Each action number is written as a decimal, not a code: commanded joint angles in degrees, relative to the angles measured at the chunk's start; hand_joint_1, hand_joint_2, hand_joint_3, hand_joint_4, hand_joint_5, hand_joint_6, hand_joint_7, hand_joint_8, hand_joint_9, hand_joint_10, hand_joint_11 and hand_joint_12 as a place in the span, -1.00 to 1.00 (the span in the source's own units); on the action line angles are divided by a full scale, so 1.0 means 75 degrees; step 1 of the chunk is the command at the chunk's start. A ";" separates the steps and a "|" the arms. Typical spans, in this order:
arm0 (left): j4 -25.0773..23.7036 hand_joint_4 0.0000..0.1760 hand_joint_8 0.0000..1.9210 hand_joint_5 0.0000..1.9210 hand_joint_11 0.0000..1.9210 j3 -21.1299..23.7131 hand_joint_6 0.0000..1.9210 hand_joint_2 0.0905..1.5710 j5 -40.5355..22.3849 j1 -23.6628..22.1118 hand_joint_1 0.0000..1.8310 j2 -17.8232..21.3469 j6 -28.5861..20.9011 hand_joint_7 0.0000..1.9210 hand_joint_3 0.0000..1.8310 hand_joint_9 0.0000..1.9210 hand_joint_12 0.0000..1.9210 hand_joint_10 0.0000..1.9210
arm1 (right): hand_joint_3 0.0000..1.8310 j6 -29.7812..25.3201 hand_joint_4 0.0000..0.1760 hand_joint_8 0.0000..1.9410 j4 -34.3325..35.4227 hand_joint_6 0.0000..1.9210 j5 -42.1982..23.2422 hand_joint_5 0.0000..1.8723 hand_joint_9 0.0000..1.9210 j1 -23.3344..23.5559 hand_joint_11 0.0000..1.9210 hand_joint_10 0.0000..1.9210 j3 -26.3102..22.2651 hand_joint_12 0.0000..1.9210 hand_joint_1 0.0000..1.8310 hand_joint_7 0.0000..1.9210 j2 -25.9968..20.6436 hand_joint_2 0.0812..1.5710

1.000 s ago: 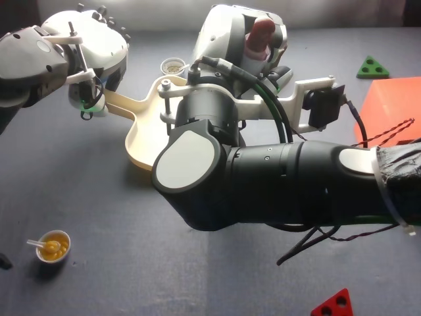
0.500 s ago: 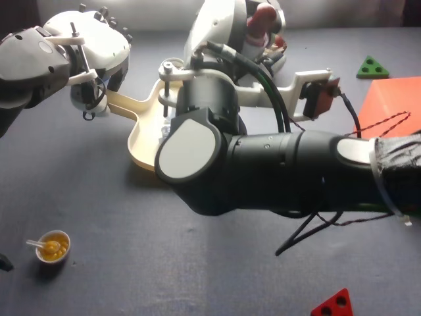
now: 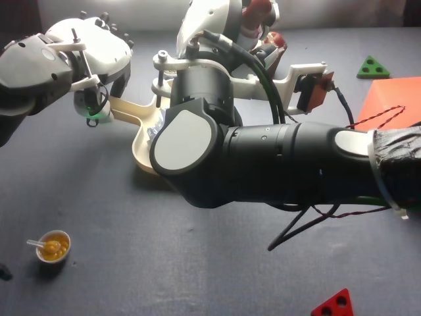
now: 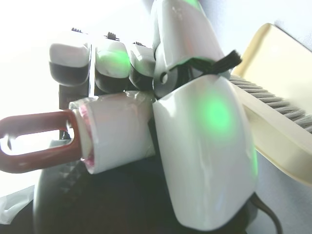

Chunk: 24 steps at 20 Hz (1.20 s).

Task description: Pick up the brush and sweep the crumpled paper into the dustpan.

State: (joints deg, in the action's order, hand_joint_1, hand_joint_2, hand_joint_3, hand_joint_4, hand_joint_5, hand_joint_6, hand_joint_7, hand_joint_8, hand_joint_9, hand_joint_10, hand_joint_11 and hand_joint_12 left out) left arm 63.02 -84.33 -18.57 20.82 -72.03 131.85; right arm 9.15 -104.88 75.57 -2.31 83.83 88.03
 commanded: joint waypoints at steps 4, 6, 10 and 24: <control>-0.0196 -1.00 -1.00 0.11 -0.94 0.0040 -0.13 0.34 -0.0690 0.0058 0.21 0.0050 -0.0113 -0.64 -1.00 -0.73 -0.52 -1.00 | -1.00 0.0063 1.00 1.00 -0.0823 1.00 0.0518 0.16 0.36 0.0204 0.07 1.00 -0.0040 1.00 0.53 0.30 -0.0181 0.47; -0.0198 -1.00 -1.00 0.10 -0.95 0.0057 -0.12 0.34 -0.0708 0.0085 0.22 0.0050 -0.0131 -0.64 -1.00 -0.73 -0.52 -1.00 | -1.00 0.0095 1.00 1.00 -0.0817 1.00 0.0365 0.14 0.33 0.0262 0.16 1.00 -0.0273 1.00 0.53 0.26 -0.0389 0.47; -0.0198 -1.00 -1.00 0.11 -0.95 0.0053 -0.13 0.33 -0.0749 0.0088 0.22 0.0049 -0.0149 -0.64 -1.00 -0.73 -0.53 -1.00 | -1.00 0.0557 1.00 1.00 -0.0658 1.00 -0.0091 0.16 0.34 0.0399 0.24 1.00 -0.0675 1.00 0.53 0.27 -0.0794 0.46; -0.0212 -1.00 -1.00 0.12 -0.90 0.0038 -0.14 0.33 -0.0754 0.0071 0.23 0.0081 -0.0159 -0.64 -1.00 -0.72 -0.54 -1.00 | -1.00 0.1603 1.00 1.00 -0.0644 1.00 -0.0400 0.12 0.33 0.0189 -0.01 1.00 -0.0452 0.98 0.52 0.25 -0.0377 0.47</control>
State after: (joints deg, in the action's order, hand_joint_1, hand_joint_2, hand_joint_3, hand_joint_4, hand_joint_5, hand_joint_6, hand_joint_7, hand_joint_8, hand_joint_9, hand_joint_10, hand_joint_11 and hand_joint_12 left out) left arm 63.20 -83.74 -20.01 21.85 -72.03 130.43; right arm 20.32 -102.96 69.41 -1.89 80.25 85.60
